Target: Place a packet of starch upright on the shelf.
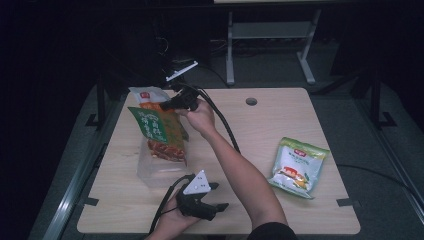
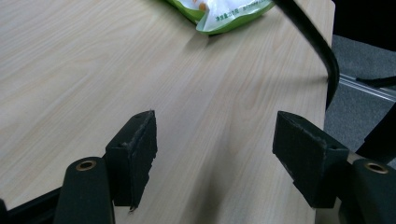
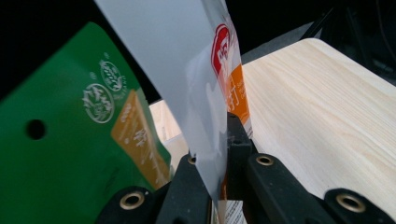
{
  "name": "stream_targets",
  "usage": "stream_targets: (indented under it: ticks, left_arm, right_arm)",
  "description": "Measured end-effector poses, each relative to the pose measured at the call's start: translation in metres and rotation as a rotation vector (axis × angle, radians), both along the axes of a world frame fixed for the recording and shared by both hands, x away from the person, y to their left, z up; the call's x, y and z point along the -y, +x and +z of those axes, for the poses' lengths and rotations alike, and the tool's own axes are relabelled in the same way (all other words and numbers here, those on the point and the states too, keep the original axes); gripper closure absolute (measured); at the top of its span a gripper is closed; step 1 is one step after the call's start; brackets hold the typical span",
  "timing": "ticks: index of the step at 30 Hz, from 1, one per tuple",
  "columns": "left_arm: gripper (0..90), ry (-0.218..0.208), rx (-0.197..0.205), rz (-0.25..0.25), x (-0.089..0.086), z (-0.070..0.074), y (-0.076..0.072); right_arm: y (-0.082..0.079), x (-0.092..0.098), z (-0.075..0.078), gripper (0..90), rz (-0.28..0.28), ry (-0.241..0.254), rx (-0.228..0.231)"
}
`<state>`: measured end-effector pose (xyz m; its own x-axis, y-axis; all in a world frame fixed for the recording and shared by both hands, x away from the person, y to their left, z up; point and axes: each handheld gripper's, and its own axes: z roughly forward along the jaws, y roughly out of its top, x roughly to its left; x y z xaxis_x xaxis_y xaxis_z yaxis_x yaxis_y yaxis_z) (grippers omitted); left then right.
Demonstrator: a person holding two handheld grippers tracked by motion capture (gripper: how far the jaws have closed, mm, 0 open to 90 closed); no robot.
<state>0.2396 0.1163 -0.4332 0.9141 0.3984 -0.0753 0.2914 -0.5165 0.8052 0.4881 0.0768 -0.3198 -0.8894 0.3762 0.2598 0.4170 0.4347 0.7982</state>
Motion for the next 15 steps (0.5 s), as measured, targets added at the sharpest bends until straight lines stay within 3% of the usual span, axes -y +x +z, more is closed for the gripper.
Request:
stream_targets:
  ticks: [4, 9, 12, 15]
  left_arm:
    - [30.1, 0.005, 0.007, 0.002, -0.002, 0.001, 0.000]
    - [30.1, 0.006, 0.005, 0.001, -0.001, 0.001, -0.001]
    - [30.1, 0.002, 0.001, 0.000, 0.000, 0.000, -0.002]
    - [30.1, 0.002, 0.003, -0.004, 0.001, -0.001, -0.001]
  right_arm:
    - [-0.003, -0.005, -0.013, 90.0, -0.009, -0.002, 0.025]
    - [-0.003, -0.007, -0.029, 90.0, -0.016, -0.019, 0.011]
    - [-0.003, -0.003, -0.034, 90.0, -0.020, 0.012, -0.001]
    - [-0.003, -0.001, -0.037, 89.8, -0.017, 0.007, -0.007]
